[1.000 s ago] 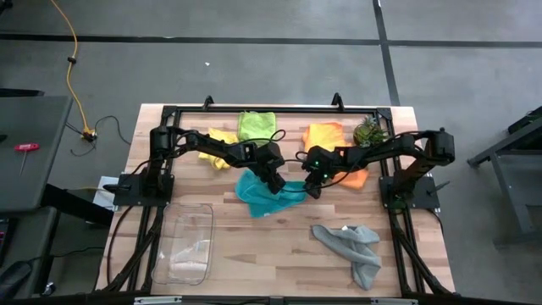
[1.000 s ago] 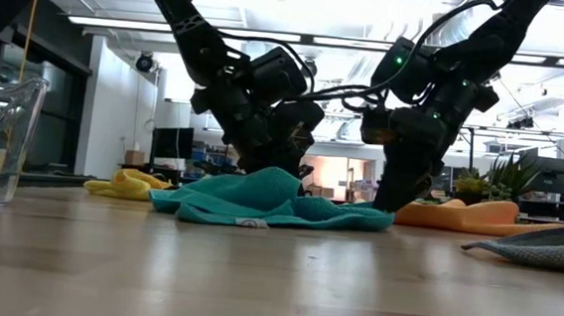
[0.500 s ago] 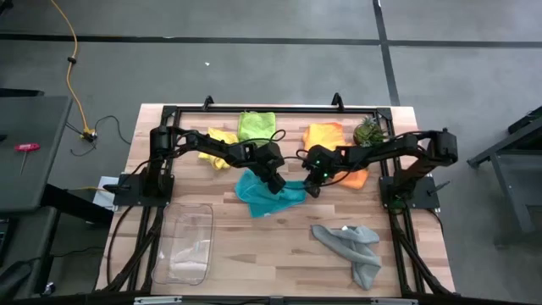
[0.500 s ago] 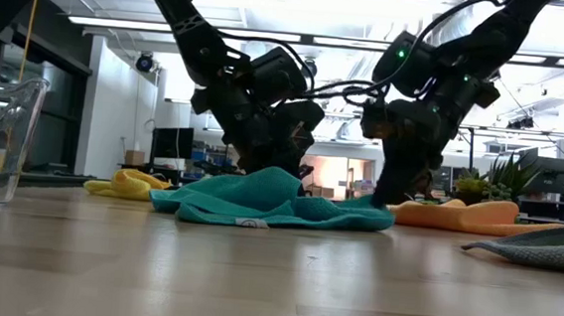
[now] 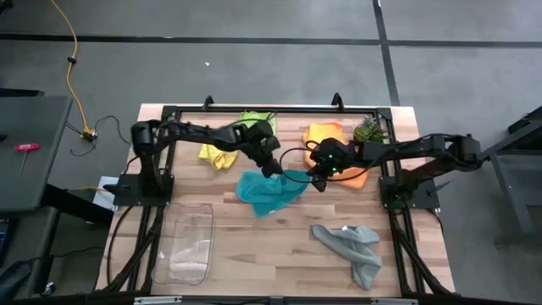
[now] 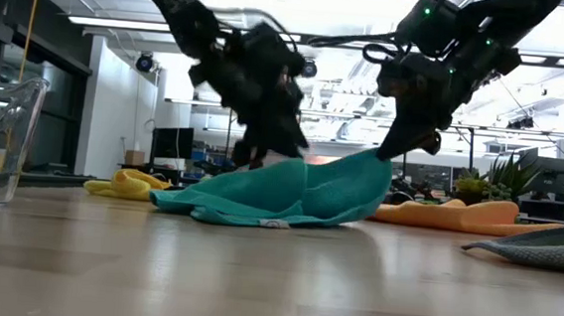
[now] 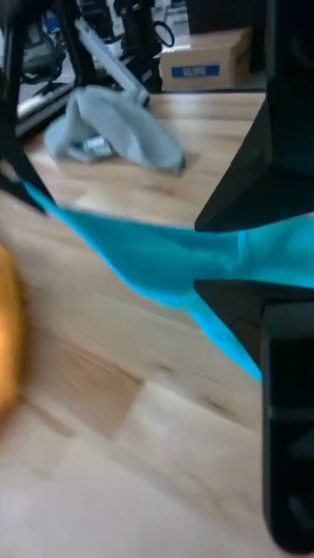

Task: Fold microfiber towels
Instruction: Fold the blue microfiber towel

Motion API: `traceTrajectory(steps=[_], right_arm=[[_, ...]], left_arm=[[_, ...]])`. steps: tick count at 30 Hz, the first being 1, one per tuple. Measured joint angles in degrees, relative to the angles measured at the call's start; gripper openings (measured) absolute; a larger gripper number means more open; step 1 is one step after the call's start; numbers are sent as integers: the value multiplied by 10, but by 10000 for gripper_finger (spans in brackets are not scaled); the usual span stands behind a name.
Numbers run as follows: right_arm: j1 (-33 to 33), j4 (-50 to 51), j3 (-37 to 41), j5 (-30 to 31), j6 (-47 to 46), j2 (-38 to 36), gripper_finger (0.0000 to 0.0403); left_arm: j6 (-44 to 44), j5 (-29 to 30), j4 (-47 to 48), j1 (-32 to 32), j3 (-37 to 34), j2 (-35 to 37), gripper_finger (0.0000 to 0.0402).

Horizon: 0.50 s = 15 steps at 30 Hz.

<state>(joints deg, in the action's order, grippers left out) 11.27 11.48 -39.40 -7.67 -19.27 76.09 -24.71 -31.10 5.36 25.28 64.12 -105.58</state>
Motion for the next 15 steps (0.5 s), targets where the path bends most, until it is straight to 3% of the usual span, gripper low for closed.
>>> traceTrajectory(steps=[5,9,15], right_arm=[[2,4,0,12,-21,-17,0],[17,2,0,16,-65,-13,0],[30,0,0,12,-101,8,0]], left_arm=[[59,28,58,-4,0,85,131],[142,95,115,-42,0,141,151],[249,216,99,-148,0,134,153]])
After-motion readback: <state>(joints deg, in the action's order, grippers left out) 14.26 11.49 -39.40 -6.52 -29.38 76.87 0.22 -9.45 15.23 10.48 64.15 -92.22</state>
